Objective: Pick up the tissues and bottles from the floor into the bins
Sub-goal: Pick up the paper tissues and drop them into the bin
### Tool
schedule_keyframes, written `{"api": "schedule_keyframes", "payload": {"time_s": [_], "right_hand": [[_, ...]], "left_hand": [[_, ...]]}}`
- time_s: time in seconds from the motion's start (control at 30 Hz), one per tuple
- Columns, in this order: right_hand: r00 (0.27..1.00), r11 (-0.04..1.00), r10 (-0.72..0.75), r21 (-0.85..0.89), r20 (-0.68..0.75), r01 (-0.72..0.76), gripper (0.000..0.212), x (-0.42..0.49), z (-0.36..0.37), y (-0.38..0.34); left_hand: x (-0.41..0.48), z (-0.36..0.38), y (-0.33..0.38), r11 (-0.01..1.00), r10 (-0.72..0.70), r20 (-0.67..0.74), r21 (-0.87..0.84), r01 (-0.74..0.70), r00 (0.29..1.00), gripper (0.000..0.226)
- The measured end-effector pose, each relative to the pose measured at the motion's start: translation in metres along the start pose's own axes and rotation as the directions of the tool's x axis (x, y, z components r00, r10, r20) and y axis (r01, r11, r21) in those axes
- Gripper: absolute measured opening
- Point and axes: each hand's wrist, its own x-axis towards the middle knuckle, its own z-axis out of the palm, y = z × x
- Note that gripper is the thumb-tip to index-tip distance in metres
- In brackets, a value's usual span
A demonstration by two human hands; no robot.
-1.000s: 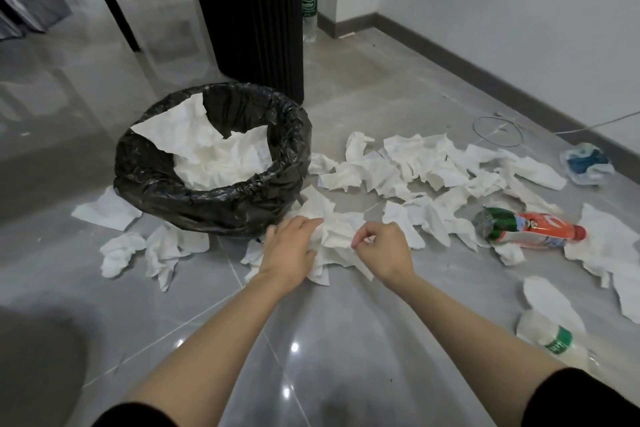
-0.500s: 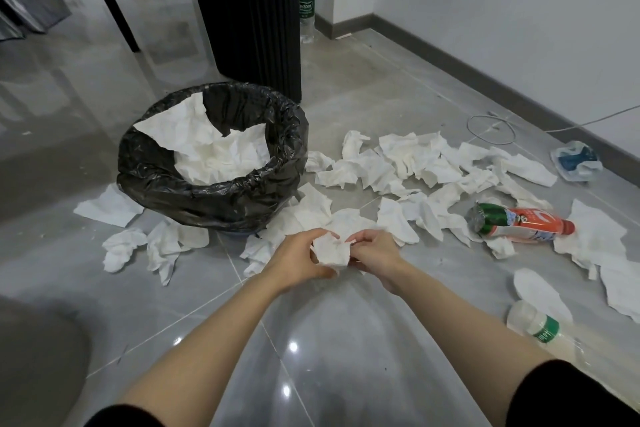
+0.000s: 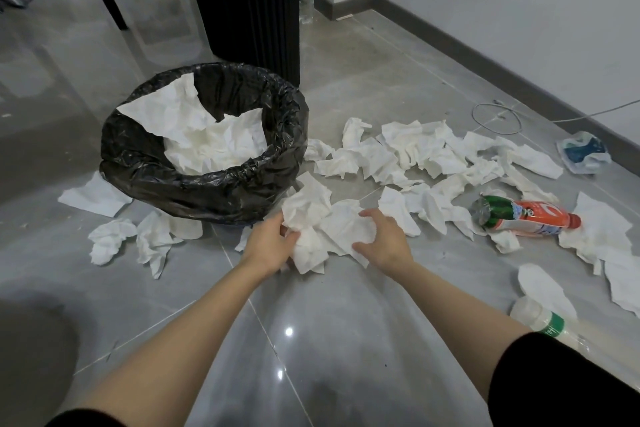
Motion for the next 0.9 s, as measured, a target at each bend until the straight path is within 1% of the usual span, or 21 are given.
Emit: {"api": "schedule_keyframes", "payload": {"time_s": [0.07, 0.1, 0.13, 0.2, 0.23, 0.27, 0.33, 0.4, 0.47, 0.5, 0.57, 0.63, 0.67, 0.73, 0.8, 0.83, 0.9], "right_hand": [[0.989, 0.995, 0.002, -0.099, 0.148, 0.013, 0.073, 0.001, 0.004, 0.001], [0.982, 0.984, 0.018, -0.178, 0.191, 0.017, 0.074, -0.001, 0.006, 0.001], [0.979, 0.964, 0.039, -0.265, 0.200, 0.016, 0.067, -0.003, 0.008, 0.001], [0.985, 0.899, 0.057, -0.438, 0.160, 0.019, 0.040, -0.008, 0.010, 0.001], [0.987, 0.861, 0.058, -0.508, 0.150, 0.027, 0.032, -0.011, 0.010, 0.000], [0.986, 0.821, 0.065, -0.570, 0.153, 0.034, 0.030, -0.014, 0.010, -0.001], [0.982, 0.762, 0.098, -0.647, 0.163, 0.031, 0.034, -0.017, 0.007, -0.004], [0.981, 0.769, 0.125, -0.640, 0.146, -0.003, 0.036, -0.020, 0.001, -0.008], [0.987, 0.823, 0.109, -0.567, 0.115, -0.024, 0.034, -0.021, -0.005, -0.010], [0.994, 0.863, 0.071, -0.505, 0.088, -0.017, 0.028, -0.024, -0.009, -0.011], [1.000, 0.932, -0.009, -0.363, 0.005, 0.010, 0.004, -0.028, -0.015, -0.011], [0.996, 0.968, -0.060, -0.247, -0.067, 0.041, 0.024, -0.030, -0.019, -0.011], [0.994, 0.978, -0.050, -0.206, -0.097, 0.029, 0.028, -0.031, -0.022, -0.010], [0.992, 0.983, -0.020, -0.184, -0.127, -0.004, 0.031, -0.035, -0.026, -0.009], [0.992, 0.981, -0.025, -0.196, -0.125, 0.000, 0.032, -0.039, -0.028, -0.005], [0.993, 0.979, -0.035, -0.205, -0.114, 0.011, 0.031, -0.042, -0.028, -0.002], [0.998, 0.971, -0.035, -0.240, -0.048, 0.022, 0.029, -0.050, -0.023, 0.008]], "left_hand": [[0.000, -0.002, -0.003, 1.000, -0.007, 0.007, -0.012, 0.008, 1.000, 0.020], [0.000, -0.003, -0.004, 1.000, -0.009, 0.016, -0.001, 0.009, 1.000, 0.019], [0.000, -0.004, -0.008, 1.000, -0.014, 0.023, 0.011, 0.013, 1.000, 0.018], [0.000, -0.005, -0.012, 0.999, -0.018, 0.034, 0.043, 0.016, 0.999, 0.016], [0.001, -0.006, -0.014, 0.999, -0.019, 0.041, 0.045, 0.017, 0.999, 0.017], [0.001, -0.007, -0.014, 0.999, -0.022, 0.052, 0.032, 0.020, 0.998, 0.018], [-0.001, -0.009, -0.011, 1.000, -0.028, 0.086, 0.000, 0.028, 0.996, 0.018], [-0.005, -0.012, -0.007, 0.999, -0.032, 0.111, -0.019, 0.034, 0.993, 0.018], [-0.008, -0.013, -0.004, 0.999, -0.035, 0.115, -0.015, 0.037, 0.993, 0.022], [-0.010, -0.014, -0.001, 0.999, -0.039, 0.115, -0.019, 0.041, 0.993, 0.023], [-0.015, -0.015, 0.003, 0.998, -0.041, 0.119, -0.033, 0.046, 0.992, 0.027], [-0.021, -0.017, 0.009, 0.999, -0.027, 0.123, -0.039, 0.032, 0.992, 0.037], [-0.023, -0.018, 0.010, 0.999, -0.023, 0.123, -0.035, 0.028, 0.992, 0.043], [-0.027, -0.018, 0.010, 0.999, -0.027, 0.119, -0.034, 0.031, 0.993, 0.049], [-0.031, -0.019, 0.010, 0.998, -0.042, 0.123, -0.046, 0.048, 0.992, 0.049], [-0.034, -0.019, 0.009, 0.997, -0.048, 0.130, -0.049, 0.055, 0.990, 0.049], [-0.040, -0.017, 0.007, 0.998, -0.053, 0.149, -0.037, 0.060, 0.987, 0.047]]}}
